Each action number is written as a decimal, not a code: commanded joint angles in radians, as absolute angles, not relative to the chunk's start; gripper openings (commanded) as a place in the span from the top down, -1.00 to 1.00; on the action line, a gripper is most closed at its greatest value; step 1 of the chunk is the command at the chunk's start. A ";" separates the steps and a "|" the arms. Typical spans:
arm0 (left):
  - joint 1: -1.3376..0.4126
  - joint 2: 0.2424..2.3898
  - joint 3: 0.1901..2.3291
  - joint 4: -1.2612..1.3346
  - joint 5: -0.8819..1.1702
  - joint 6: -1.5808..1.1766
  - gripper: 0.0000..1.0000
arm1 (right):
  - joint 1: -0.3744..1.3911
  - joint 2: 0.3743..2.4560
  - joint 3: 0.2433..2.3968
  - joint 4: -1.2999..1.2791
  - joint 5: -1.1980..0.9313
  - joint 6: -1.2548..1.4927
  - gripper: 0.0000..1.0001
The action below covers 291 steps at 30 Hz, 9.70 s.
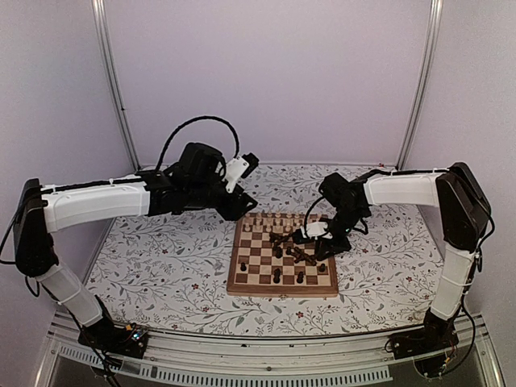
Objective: Set up the chess pieces on the board
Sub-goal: Pick up the chess piece from the chessboard, then place the chess piece on the chessboard.
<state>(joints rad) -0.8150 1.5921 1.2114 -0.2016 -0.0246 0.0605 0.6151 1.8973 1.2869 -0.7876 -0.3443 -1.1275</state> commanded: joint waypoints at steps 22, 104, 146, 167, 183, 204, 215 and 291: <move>-0.811 1.623 1.250 -0.214 0.028 0.059 -0.17 | 0.643 1.749 1.299 -0.860 -0.311 -1.116 0.76; -0.848 1.915 1.233 0.466 0.762 -0.714 0.59 | 0.640 1.577 1.433 -0.768 -0.567 -0.809 0.74; -1.010 1.918 1.369 0.470 0.183 -0.175 0.73 | 0.280 1.559 1.046 0.311 -1.423 0.537 0.09; -1.016 1.939 1.410 0.456 0.153 -0.156 0.76 | 0.270 1.558 1.000 0.481 -1.497 0.676 0.07; -1.018 1.943 1.413 0.433 0.143 -0.158 0.75 | 0.230 1.566 1.025 0.405 -1.446 0.643 0.11; -1.022 1.975 1.459 0.392 0.124 -0.155 0.67 | 0.282 1.589 1.096 0.141 -1.359 0.431 0.89; -1.017 1.764 1.383 0.160 0.046 -0.008 0.00 | 0.284 1.509 1.238 -0.356 -1.071 -0.141 1.00; -0.793 1.528 1.266 -0.054 -0.167 -0.041 -0.23 | 0.748 1.509 1.119 -0.622 -0.380 -0.724 0.23</move>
